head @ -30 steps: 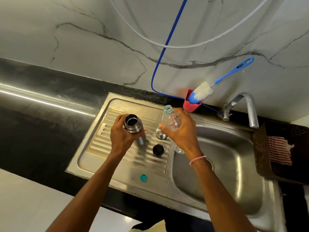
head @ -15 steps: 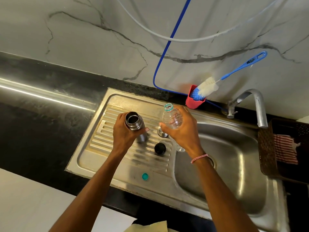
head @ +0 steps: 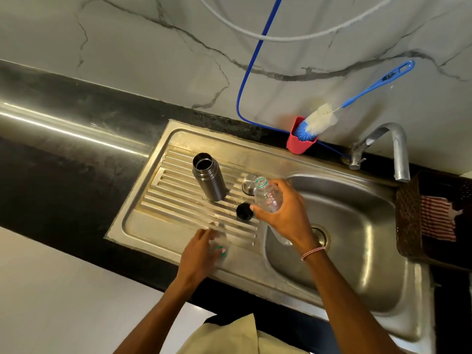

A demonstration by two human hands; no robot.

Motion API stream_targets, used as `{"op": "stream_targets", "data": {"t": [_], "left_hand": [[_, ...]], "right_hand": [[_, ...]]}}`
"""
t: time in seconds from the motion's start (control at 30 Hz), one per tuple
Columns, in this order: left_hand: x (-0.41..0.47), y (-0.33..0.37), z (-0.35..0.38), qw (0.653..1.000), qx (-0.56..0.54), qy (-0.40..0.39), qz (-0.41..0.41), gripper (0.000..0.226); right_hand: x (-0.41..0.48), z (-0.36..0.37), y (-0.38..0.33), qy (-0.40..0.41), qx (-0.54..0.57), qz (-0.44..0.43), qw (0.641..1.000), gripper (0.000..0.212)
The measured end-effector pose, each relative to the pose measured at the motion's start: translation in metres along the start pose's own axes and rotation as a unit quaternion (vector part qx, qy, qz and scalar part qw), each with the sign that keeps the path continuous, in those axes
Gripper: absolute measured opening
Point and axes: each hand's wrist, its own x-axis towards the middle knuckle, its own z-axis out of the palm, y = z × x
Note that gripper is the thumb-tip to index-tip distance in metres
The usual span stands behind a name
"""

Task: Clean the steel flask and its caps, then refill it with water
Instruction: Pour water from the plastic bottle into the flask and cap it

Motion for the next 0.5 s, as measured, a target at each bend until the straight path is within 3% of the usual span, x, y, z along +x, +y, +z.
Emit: {"op": "stream_targets", "data": {"t": [0.1, 0.3, 0.4, 0.5], "left_hand": [[-0.011, -0.009, 0.019, 0.996, 0.075, -0.029, 0.041, 0.051], [-0.009, -0.012, 0.026, 0.994, 0.098, -0.023, 0.041, 0.046], [-0.010, 0.009, 0.016, 1.000, 0.003, 0.010, 0.014, 0.042], [-0.004, 0.055, -0.005, 0.988, -0.124, 0.091, -0.004, 0.032]], "right_hand": [[-0.022, 0.000, 0.013, -0.022, -0.031, 0.011, 0.999, 0.056], [-0.049, -0.007, 0.024, -0.028, -0.033, 0.020, 0.999, 0.056], [-0.059, -0.013, 0.022, -0.027, -0.036, 0.014, 0.999, 0.056], [-0.065, -0.020, 0.019, -0.030, -0.053, 0.009, 0.998, 0.057]]}}
